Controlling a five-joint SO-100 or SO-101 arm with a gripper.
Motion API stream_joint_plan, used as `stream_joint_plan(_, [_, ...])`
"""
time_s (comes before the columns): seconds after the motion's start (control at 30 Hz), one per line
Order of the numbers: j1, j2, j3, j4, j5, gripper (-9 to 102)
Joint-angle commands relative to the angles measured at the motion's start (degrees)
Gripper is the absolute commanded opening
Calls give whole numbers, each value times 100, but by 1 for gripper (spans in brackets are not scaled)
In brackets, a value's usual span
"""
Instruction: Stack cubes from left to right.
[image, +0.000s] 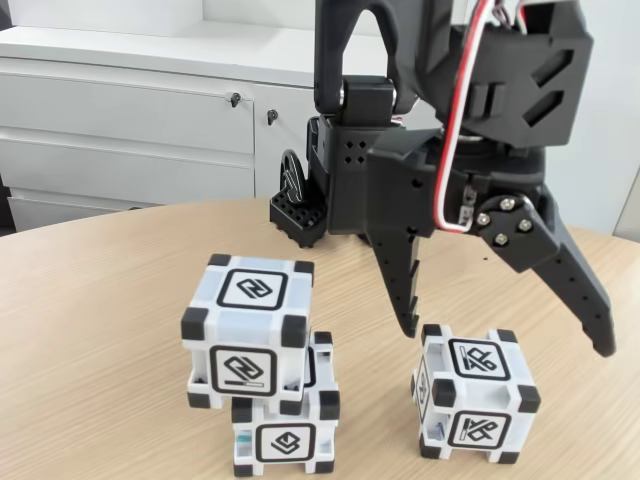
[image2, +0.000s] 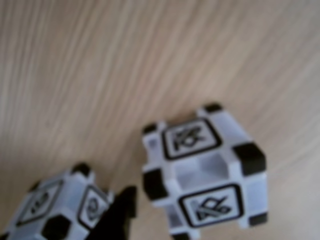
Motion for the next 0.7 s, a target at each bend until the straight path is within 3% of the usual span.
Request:
stream_joint_plan(0.0, [53, 0, -26, -18, -70, 42])
stream_joint_plan(0.37, [53, -571, -35, -35, -35, 38])
stream_joint_plan(0.6, [53, -642, -44, -35, 229, 3])
stream_joint_plan(0.67, [53, -642, -44, -35, 255, 0])
